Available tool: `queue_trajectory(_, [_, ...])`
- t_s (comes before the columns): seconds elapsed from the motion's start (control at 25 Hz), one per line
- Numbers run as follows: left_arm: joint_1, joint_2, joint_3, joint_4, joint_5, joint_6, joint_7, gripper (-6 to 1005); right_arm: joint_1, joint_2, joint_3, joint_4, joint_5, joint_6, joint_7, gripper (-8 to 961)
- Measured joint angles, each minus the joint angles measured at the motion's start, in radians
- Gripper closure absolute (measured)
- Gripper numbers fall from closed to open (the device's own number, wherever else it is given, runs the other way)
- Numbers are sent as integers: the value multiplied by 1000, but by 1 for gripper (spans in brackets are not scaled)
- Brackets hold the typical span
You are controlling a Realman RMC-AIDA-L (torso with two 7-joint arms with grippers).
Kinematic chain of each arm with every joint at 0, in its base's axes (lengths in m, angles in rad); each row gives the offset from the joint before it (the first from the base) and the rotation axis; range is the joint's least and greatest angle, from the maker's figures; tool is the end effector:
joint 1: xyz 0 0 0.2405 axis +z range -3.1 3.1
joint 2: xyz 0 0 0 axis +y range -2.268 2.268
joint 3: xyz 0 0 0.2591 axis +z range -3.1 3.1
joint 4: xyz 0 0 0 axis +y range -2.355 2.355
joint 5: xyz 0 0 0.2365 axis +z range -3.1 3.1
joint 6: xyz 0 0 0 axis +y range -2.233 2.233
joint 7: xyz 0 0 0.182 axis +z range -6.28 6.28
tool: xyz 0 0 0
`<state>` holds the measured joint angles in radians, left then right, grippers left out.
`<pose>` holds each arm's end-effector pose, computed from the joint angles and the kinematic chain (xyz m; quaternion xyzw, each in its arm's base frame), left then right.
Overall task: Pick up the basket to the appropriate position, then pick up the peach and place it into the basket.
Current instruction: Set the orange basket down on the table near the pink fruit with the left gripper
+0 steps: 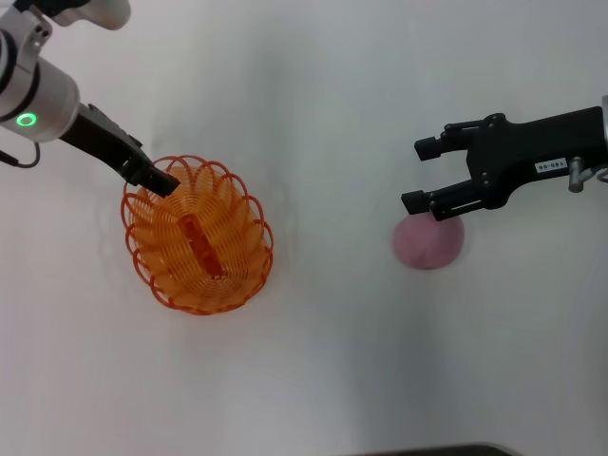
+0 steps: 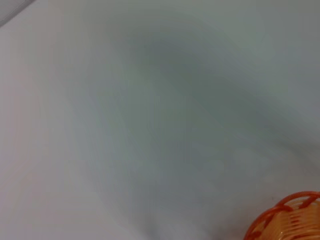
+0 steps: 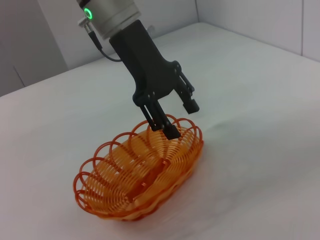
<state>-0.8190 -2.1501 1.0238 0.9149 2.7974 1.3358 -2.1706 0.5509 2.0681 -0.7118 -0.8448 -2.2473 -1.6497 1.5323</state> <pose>-0.2277 0.4384 -0.0575 -0.9303 -0.2656 0.1782 0.1793 0.2713 0.3620 -0.0148 -0.9673 0.2093 0.1155 0.0848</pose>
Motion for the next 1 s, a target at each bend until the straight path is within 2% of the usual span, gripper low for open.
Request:
queue_trajectory(0.08, [-8,0,0,-15,3,-5,0,127,0,0,0,0,0,3,0,62])
queue_trajectory(0.32, [-14,0,-1,-30,5,-13,6,267,1,2,0,0,0,20,0,62])
queue_trajectory(0.52, [-20,3,1,-51,5,-13,8,502,6,3,0,0,0,21,0,63])
queue_trajectory(0.64, [-20,4,0,-51,5,-11,8,711,7,4,0,0,0,21,0,63])
queue_trajectory(0.88, [-25,9,-14,-51,-1,6,4,803,9,5,0,0,0,23,1,64])
queue_trajectory(1.0, [-31,12,-66,-51,-4,23,0,849,9,6,0,0,0,23,1,64])
